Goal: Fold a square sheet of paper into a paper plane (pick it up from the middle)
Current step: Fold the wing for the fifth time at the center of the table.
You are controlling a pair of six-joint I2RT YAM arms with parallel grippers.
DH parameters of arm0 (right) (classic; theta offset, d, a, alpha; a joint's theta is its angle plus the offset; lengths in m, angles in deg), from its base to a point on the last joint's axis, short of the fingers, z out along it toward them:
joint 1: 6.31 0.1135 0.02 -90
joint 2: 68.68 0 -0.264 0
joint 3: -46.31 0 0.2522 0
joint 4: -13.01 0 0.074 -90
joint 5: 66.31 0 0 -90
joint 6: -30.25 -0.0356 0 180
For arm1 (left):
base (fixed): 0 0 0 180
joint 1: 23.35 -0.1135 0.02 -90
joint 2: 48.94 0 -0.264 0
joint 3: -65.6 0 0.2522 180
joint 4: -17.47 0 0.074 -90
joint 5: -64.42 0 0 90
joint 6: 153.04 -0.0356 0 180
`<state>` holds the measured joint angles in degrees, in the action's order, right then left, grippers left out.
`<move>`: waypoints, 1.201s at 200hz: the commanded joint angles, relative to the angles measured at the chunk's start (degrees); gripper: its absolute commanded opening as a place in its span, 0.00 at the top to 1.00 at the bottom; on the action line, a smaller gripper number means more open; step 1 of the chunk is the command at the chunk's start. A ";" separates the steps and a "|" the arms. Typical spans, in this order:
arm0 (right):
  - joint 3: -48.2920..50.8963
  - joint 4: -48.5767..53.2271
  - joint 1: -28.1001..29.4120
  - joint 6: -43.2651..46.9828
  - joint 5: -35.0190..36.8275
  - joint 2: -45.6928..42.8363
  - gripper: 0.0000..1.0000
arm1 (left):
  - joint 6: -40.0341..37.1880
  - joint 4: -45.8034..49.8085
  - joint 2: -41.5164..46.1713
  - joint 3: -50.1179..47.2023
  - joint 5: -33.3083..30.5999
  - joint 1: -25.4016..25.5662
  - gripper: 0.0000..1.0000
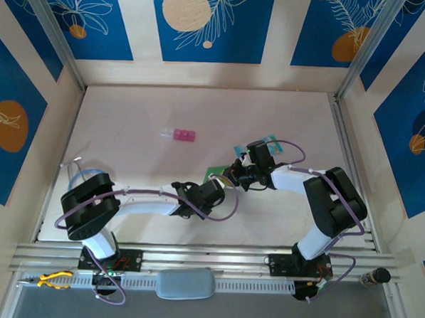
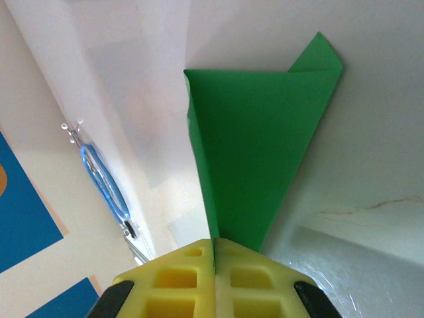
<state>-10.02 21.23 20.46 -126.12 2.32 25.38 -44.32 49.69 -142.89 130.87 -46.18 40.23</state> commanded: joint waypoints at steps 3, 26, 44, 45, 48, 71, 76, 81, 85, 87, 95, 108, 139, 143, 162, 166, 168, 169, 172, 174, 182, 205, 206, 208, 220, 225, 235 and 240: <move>0.81 0.97 -0.03 -0.34 -0.34 -1.17 0.98 | -0.27 0.53 -0.42 1.05 -1.72 0.65 0.75; 0.73 0.93 -0.04 -0.34 -0.30 -1.16 0.98 | -0.09 0.70 -0.22 1.05 -2.02 0.67 0.77; 0.73 0.96 -0.03 -0.25 -0.34 -1.18 0.98 | -0.09 0.70 0.06 0.91 -2.37 0.69 0.80; 0.73 0.96 -0.04 -0.25 -0.34 -1.21 0.98 | -0.09 0.61 0.03 0.94 -2.35 0.69 0.81; 0.73 0.97 -0.04 -0.25 -0.34 -1.17 0.98 | -0.09 0.61 0.00 0.96 -2.38 0.68 0.81; 0.73 1.03 -0.04 -0.17 -0.34 -1.25 0.98 | 0.24 0.35 -0.07 0.79 -2.43 0.68 0.88; 0.71 1.05 -0.06 -0.12 -0.34 -1.33 0.98 | 0.47 0.44 -0.13 0.79 -2.60 0.64 0.89; 0.73 1.30 -0.11 -0.01 -0.26 -1.42 0.98 | 0.72 0.49 -0.14 0.79 -2.69 0.61 0.90; 0.69 1.40 -0.13 0.11 -0.26 -1.50 0.97 | 0.93 0.53 -0.18 0.79 -2.77 0.67 0.91; 0.65 1.47 -0.13 0.17 -0.21 -1.51 0.98 | 1.00 0.59 -0.13 0.79 -2.78 0.68 0.91; 0.51 1.90 -0.13 0.57 -0.14 -1.68 0.98 | 1.18 0.56 -0.18 0.78 -2.78 0.59 0.93; 0.38 2.44 -0.14 0.95 0.18 -1.94 0.97 | 1.39 0.52 -0.18 0.79 -2.87 0.59 0.94; 0.30 2.45 -0.31 1.16 0.10 -2.22 0.98 | 1.84 0.87 -0.57 0.79 -3.13 0.59 0.91; 0.27 2.45 -0.31 1.08 0.11 -2.22 0.98 | 1.92 0.89 -0.69 0.79 -3.15 0.59 0.90; 0.27 2.30 -0.29 1.13 -0.06 -2.20 0.99 | 2.11 1.30 -1.13 1.00 -3.12 0.59 0.86; 0.26 2.29 -0.31 1.15 -0.10 -2.14 0.99 | 2.08 1.39 -1.15 1.18 -3.13 0.59 0.87; 0.28 2.25 -0.31 1.15 -0.04 -2.15 0.98 | 2.12 1.36 -1.23 1.19 -3.13 0.59 0.86; 0.29 2.22 -0.35 1.15 -0.06 -2.14 0.99 | 2.12 1.38 -1.28 1.21 -3.13 0.59 0.86; 0.29 2.25 -0.31 1.09 -0.12 -2.13 0.98 | 2.13 1.48 -1.37 1.29 -3.14 0.59 0.86; 0.29 2.28 -0.27 1.07 -0.16 -2.13 0.99 | 2.18 1.45 -1.40 1.38 -3.13 0.59 0.85; 0.33 2.26 -0.31 1.07 -0.21 -2.13 0.99 | 2.15 1.57 -1.54 1.53 -3.13 0.59 0.84; 0.25 2.25 -0.30 1.07 -0.17 -2.05 0.99 | 2.02 1.76 -1.93 1.92 -3.22 0.59 0.83; 0.27 2.27 -0.31 1.02 -0.17 -2.05 0.99 | 2.07 1.76 -1.94 1.93 -3.22 0.59 0.83; 0.29 2.26 -0.31 1.03 -0.17 -2.04 0.99 | 1.99 1.80 -2.00 1.93 -3.22 0.61 0.84; 0.29 2.26 -0.31 1.13 -0.20 -1.96 0.99 | 2.03 1.74 -2.05 1.89 -3.14 0.59 0.88; 0.29 2.29 -0.31 1.13 -0.30 -2.00 0.99 | 2.07 1.61 -1.90 1.86 -3.13 0.55 0.90; 0.27 2.21 -0.32 1.10 -0.26 -1.88 0.99 | 2.15 1.49 -1.80 1.67 -3.27 0.59 0.94; 0.29 2.24 -0.30 1.13 -0.26 -1.89 0.99 | 2.20 1.41 -1.61 1.64 -3.40 0.59 0.95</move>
<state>-10.02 22.30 20.43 -125.86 2.67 24.42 -42.31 50.15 -144.38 131.33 -48.37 40.31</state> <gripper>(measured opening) 0.045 0.080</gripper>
